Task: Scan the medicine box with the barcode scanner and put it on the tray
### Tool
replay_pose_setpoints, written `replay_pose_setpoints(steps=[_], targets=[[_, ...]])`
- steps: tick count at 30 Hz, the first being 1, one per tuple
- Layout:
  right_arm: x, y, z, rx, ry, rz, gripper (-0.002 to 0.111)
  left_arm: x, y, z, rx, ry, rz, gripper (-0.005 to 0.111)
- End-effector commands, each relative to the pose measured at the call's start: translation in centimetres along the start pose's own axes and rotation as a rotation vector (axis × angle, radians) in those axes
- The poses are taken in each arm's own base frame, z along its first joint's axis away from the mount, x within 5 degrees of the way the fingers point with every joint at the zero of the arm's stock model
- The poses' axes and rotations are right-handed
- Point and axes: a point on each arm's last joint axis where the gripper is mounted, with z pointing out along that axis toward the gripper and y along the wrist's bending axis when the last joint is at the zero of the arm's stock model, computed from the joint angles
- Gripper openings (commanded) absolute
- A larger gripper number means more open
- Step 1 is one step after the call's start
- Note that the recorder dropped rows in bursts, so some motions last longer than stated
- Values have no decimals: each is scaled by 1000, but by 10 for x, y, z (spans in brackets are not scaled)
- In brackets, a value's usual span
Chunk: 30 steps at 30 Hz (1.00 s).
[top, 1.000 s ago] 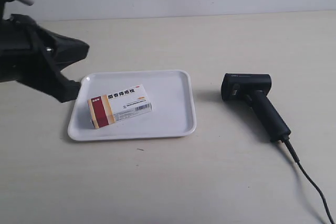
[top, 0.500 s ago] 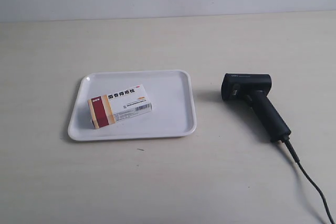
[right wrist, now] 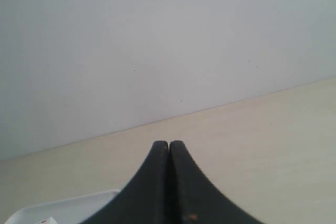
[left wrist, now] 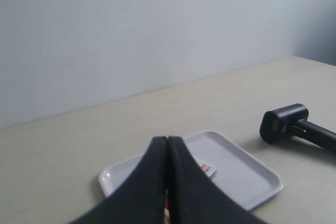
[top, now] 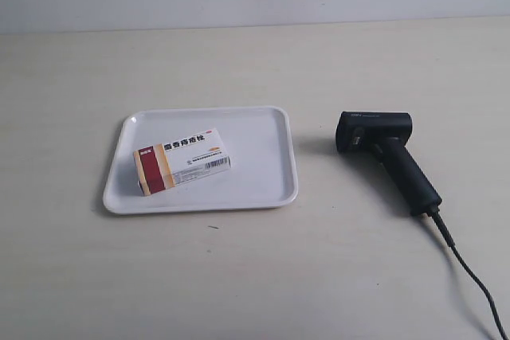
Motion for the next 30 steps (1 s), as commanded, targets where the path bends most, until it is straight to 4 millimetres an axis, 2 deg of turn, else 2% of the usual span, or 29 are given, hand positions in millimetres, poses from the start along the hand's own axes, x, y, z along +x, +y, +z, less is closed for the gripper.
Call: replay_pose_setpoints(steps=[1, 4, 13, 27, 30], targets=[[1, -1, 0, 2, -7, 1, 0, 4, 4, -3, -46, -25, 10, 1], [1, -1, 0, 2, -7, 1, 0, 14, 11, -7, -141, -47, -13, 1], [1, -1, 0, 2, -7, 1, 0, 11, 19, -21, -349, -139, -39, 1], [0, -1, 0, 4, -14, 1, 0, 10, 21, -22, -377, -143, -15, 1], [0, -1, 0, 4, -14, 1, 0, 11, 18, -21, -347, -116, 79, 1]])
